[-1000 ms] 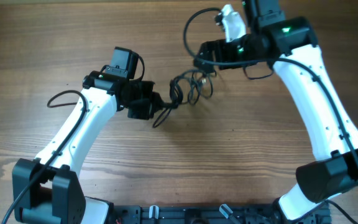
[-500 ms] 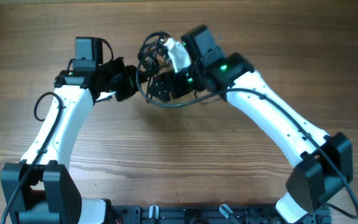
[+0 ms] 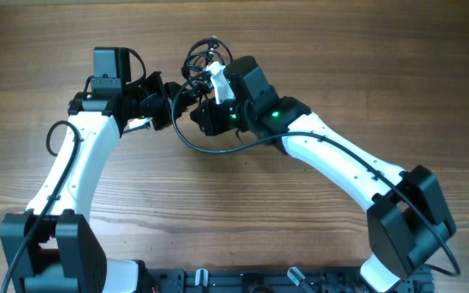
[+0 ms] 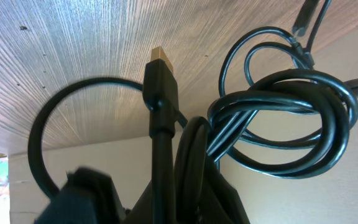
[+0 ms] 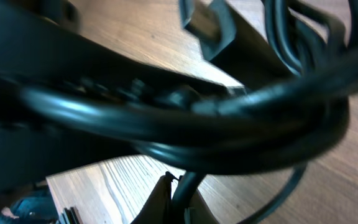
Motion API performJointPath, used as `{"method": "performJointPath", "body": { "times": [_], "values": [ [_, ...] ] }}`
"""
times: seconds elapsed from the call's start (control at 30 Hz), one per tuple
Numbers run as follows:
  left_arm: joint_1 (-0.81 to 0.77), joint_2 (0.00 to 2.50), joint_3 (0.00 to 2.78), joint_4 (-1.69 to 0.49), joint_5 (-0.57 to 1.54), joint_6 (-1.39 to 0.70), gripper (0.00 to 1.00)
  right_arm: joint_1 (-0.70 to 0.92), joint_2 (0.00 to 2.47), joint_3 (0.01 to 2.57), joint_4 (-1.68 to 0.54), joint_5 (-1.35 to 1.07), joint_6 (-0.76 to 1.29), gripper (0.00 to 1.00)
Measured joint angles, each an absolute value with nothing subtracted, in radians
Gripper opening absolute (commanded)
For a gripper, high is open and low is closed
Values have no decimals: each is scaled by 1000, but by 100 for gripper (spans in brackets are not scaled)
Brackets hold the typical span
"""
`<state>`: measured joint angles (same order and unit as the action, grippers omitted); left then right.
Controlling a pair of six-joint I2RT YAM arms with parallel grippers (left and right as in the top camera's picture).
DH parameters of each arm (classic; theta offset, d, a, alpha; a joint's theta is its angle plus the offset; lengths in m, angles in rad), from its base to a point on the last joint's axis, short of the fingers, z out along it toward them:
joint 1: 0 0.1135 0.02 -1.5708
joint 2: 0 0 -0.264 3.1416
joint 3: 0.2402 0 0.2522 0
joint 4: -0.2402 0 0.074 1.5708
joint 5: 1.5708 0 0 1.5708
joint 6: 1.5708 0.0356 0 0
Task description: Untangle cables
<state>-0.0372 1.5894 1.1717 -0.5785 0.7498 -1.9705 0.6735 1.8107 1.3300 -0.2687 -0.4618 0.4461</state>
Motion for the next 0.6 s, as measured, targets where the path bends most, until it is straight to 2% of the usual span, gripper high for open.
{"method": "performJointPath", "body": {
  "times": [0.1,0.2,0.23,0.33,0.53,0.6],
  "values": [
    [-39,1589,1171,-595,729,-1957,4,668,1813,1331,-351,-443,449,4],
    [-50,1589,1170,-669,633,-1923,4,628,1800,1357,-593,-429,439,4],
    [-61,1589,1169,-697,593,-1917,4,624,1798,1359,-599,-430,429,4],
    [-87,1589,1169,-751,528,-1904,4,546,1785,1473,-910,-468,321,5],
    [-96,1589,1171,-768,512,-1809,4,476,1784,1662,-1183,-487,129,6],
    [-96,1586,1172,-798,479,-1789,4,475,1784,1711,-1212,-463,109,6]
  ]
}}
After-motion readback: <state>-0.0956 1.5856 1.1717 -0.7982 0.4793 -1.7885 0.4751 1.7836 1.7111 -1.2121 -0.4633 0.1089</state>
